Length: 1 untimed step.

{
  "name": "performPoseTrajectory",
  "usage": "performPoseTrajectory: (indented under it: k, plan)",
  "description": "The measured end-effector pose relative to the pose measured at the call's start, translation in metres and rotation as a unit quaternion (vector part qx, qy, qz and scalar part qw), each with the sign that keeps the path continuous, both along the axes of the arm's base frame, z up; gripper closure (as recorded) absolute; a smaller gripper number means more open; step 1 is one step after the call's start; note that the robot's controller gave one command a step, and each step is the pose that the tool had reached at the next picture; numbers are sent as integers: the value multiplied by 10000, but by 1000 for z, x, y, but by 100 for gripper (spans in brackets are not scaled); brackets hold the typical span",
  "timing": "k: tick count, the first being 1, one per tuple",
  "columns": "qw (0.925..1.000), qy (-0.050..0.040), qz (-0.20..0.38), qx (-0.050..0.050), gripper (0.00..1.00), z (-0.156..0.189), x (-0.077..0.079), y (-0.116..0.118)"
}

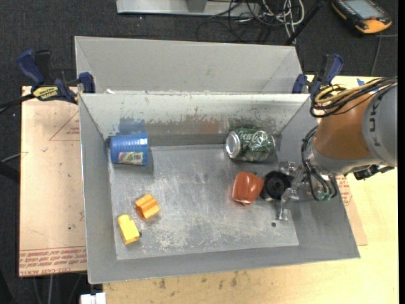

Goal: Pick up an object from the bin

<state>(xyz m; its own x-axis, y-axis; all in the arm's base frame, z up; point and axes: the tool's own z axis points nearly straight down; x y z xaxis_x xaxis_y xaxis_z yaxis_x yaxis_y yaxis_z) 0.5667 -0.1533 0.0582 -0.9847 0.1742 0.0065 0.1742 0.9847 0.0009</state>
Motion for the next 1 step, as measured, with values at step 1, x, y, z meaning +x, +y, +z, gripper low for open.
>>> performPoseTrajectory:
  k: [1]
  plan:
    - [9999, -11, -102, -4, 100, 1, 0, 0]
